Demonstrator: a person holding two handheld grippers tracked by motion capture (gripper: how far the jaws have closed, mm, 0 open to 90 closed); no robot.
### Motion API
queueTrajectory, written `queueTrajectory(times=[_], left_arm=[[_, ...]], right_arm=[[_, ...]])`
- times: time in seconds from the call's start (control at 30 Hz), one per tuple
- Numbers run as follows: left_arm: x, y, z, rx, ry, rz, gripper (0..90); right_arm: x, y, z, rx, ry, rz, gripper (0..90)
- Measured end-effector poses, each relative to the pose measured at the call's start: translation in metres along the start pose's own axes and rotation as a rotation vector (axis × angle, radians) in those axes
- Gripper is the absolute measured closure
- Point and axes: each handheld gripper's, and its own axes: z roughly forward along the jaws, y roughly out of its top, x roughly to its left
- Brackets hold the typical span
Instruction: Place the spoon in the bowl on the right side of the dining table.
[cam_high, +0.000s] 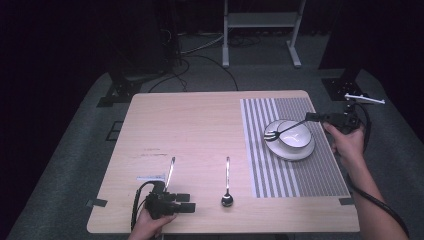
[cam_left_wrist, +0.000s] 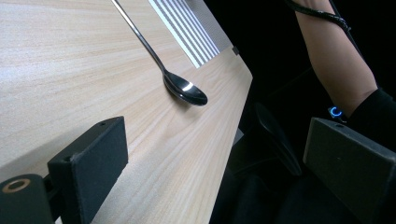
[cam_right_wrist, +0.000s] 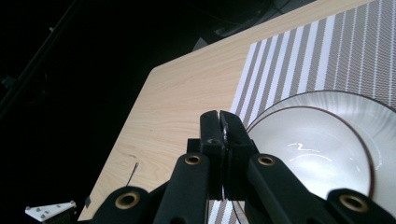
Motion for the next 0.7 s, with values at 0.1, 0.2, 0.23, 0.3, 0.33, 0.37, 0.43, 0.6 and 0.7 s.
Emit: queueTrajectory(times=[0.1,0.2,0.23,0.3,0.33,0.37,0.43,0.6,0.7], left_arm=[[0.0,0.0,0.0,0.0,0.0,-0.001,5.1],[0.0,0.0,0.0,0.0,0.0,0.0,5.1],[0.0,0.0,0.001,0.0,-0.001,0.0,5.1],[0.0,0.0,0.001,0.0,0.0,0.0,5.1],[0.0,0.0,0.0,0.0,0.0,0.0,5.1],[0.0,0.0,0.0,0.0,0.0,0.0,5.1],[0.0,0.0,0.0,-0.003,-0.001,0.0,5.1],[0.0,0.0,0.0,-0.001,-0.004,0.002,5.1],[0.0,0.0,0.0,-0.002,-0.004,0.0,5.1]], right_arm=[[-0.002,0.001,-0.003,-0.008,-0.007,0.006,88.7],[-0.003,0.005,-0.008,-0.02,-0.021,0.008,88.7],[-0.003,0.005,-0.008,-0.02,-0.021,0.008,88.7],[-0.004,0.006,-0.011,-0.025,-0.03,0.01,88.6],[-0.004,0.007,-0.012,-0.027,-0.031,0.01,88.7],[-0.005,0.007,-0.013,-0.035,-0.03,0.019,88.6],[-0.007,0.006,-0.015,-0.04,-0.038,0.022,88.7],[-0.012,0.006,-0.019,-0.057,-0.054,0.039,88.6],[-0.016,0.007,-0.022,-0.066,-0.072,0.044,88.7]])
